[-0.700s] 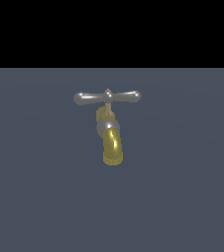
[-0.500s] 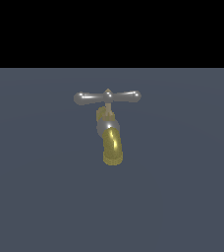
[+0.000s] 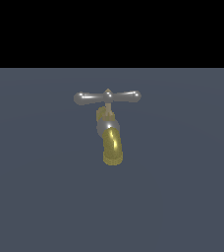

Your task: Turn on the faucet by rotating a designated handle.

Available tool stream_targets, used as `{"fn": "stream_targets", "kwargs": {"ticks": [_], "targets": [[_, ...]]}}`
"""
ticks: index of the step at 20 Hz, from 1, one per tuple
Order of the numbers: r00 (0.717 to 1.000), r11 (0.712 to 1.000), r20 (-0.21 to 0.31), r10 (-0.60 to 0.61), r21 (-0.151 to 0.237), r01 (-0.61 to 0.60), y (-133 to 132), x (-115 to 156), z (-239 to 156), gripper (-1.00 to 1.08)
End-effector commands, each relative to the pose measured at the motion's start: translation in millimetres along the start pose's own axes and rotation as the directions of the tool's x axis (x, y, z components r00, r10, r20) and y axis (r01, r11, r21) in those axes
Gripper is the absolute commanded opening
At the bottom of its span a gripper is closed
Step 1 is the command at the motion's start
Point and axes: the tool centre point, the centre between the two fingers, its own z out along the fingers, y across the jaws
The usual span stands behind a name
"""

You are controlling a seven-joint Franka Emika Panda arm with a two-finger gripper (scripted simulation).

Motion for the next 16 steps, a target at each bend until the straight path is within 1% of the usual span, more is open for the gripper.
{"fn": "stream_targets", "kwargs": {"ticks": [1,5,8,12,16], "targets": [[0.999,0.999,0.0,-0.035,-0.001,0.035,5,2,6,-1.0],[0.994,0.994,0.0,-0.11,-0.002,0.11,16,6,18,-1.0],[0.984,0.984,0.0,-0.176,-0.003,0.176,25,10,29,-1.0],[0.964,0.964,0.0,-0.266,-0.005,0.266,38,17,44,-1.0],[0.935,0.935,0.001,-0.354,-0.007,0.354,50,26,59,-1.0]]}}
